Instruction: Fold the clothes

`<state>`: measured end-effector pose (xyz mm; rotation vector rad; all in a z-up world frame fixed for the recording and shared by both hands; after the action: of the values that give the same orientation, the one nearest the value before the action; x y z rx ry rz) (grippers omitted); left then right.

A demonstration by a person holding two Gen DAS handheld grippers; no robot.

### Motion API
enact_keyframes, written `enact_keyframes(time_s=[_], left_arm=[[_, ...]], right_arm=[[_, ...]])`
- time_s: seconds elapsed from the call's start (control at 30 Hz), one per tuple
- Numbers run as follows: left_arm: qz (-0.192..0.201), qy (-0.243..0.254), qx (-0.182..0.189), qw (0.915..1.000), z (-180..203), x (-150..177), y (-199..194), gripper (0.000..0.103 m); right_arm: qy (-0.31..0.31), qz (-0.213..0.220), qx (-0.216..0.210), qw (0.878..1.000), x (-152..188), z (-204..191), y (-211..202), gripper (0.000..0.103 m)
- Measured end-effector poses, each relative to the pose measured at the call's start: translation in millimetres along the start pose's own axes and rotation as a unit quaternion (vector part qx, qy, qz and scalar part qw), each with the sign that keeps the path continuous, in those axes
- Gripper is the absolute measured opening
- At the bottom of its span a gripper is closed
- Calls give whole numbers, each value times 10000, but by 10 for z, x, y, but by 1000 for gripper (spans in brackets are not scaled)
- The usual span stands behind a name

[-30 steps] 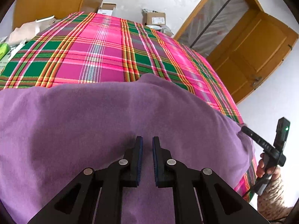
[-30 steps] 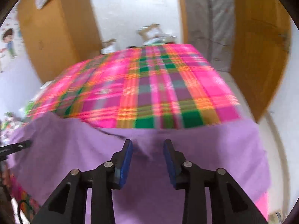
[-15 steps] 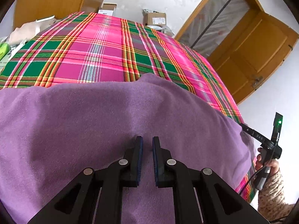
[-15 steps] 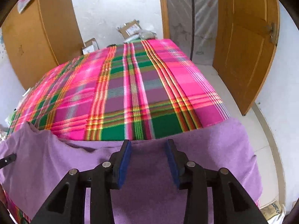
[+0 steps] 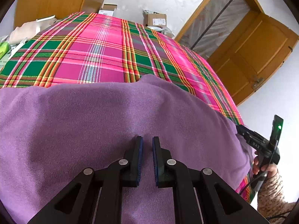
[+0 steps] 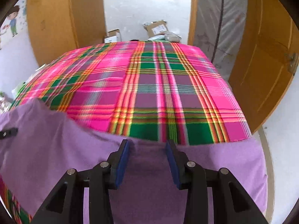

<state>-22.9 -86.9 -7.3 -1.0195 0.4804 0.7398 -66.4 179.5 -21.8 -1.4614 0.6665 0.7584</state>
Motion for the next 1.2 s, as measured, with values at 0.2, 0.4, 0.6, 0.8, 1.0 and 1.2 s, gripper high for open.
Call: enact_keyframes(time_s=[0.2,0.4,0.6,0.8,1.0,1.2], left_arm=[[13,-14,11,10000,1,14,-14,10],[-1,-5,15,10000,-1,8,-15,10],[24,-46,43,10000,-15,7,-10,10],[23,-48,69,10000,-32,7,-3,10],[32,-63,91,9999,-48,7,-13,10],[32,-55,94,9999,-48,11,-8,10]], right_arm=[[81,-11,224,9997,-55,55,76,39],[381,171,-389,9984,-43,126,-178,39],[286,-137,-237,9992,74,115,-129,40],[150,-86,-131,9998,64,44,-98,20],[295,135,-18,9995,-2,69,-127,4],[329,68,169,9993,27,56,-50,4]])
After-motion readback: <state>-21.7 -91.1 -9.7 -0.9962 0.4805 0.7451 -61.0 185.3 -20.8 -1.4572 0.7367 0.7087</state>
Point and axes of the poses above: each gripper's, at about its wrist camera, not at the fingertips, and y roughly the way its jaws point, z to its right, x to its underside, the point moved 1 cm from there along y, roughly the way its jaws point, and after that the axes turned 12 degrees about z, right-handed, at the moved point
